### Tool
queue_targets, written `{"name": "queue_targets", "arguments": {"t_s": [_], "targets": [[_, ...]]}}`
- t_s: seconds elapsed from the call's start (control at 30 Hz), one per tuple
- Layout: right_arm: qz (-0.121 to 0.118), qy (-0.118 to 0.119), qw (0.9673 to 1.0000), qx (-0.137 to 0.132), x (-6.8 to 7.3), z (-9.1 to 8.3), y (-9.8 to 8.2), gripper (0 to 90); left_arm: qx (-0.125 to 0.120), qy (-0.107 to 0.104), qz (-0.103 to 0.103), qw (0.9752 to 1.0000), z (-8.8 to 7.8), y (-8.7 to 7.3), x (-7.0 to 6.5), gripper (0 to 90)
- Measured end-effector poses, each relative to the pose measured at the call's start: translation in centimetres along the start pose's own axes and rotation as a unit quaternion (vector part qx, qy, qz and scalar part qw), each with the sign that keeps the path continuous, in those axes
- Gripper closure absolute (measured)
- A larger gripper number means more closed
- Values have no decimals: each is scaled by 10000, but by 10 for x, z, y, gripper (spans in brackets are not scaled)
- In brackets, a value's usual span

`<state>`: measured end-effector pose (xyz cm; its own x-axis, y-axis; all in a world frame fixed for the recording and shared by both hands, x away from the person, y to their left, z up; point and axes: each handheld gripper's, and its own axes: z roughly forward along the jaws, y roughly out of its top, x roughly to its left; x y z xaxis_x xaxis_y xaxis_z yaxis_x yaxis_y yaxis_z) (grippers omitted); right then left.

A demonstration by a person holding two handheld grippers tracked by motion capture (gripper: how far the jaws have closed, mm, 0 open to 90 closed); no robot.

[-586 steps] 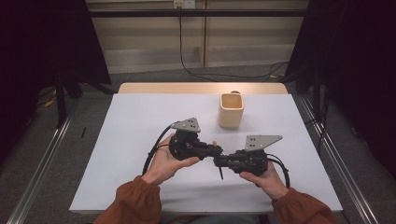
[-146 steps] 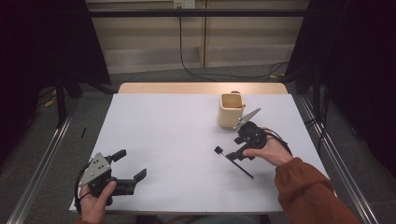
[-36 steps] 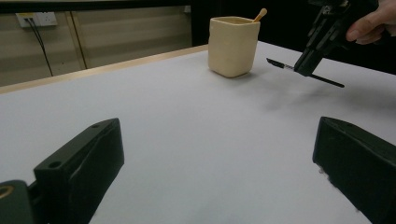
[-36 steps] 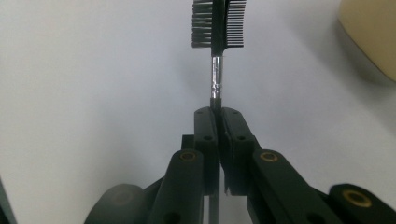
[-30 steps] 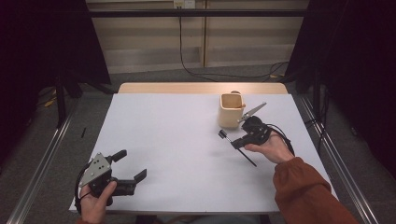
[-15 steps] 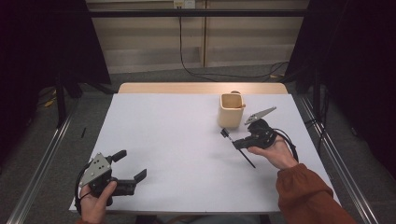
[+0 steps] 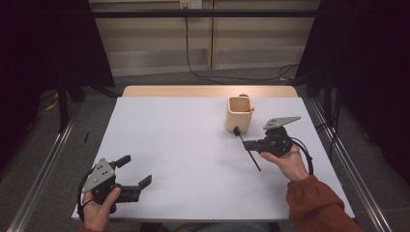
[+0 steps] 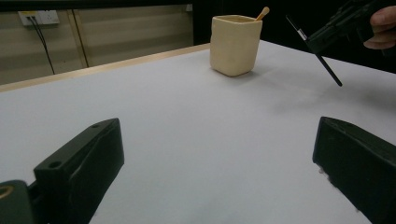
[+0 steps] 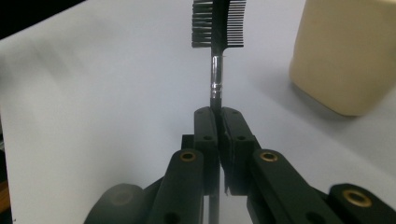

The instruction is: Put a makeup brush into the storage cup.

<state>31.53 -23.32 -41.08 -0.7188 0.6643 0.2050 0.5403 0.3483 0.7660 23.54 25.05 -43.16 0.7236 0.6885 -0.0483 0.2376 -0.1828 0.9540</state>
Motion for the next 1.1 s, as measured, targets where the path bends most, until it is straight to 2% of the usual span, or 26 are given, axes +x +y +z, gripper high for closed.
{"name": "queue_targets", "arguments": {"t_s": [0.33, 0.43, 0.57, 0.8, 0.87, 1.1], "targets": [[-17, 140, 9986, -516, 2, -4, -7, 858, 17, 2, 17, 10000, 0, 0, -1, 20], [4, 86, 9979, -635, 3, -7, -7, 858, 9, -10, 37, 10000, 0, 1, -1, 20], [8, 100, 9959, -903, 4, -13, -6, 858, 1, -1, 51, 10000, -1, 1, -1, 20], [-25, 168, 9931, -1163, 7, -16, -6, 858, -3, 26, 45, 10000, -1, 1, -1, 20], [-41, 220, 9912, -1301, 8, -18, -6, 858, -4, 11, 54, 10000, -1, 1, -2, 20], [-172, 330, 9893, -1409, 12, -22, -1, 858, -31, -22, 80, 10000, -1, 1, -2, 19]]}}
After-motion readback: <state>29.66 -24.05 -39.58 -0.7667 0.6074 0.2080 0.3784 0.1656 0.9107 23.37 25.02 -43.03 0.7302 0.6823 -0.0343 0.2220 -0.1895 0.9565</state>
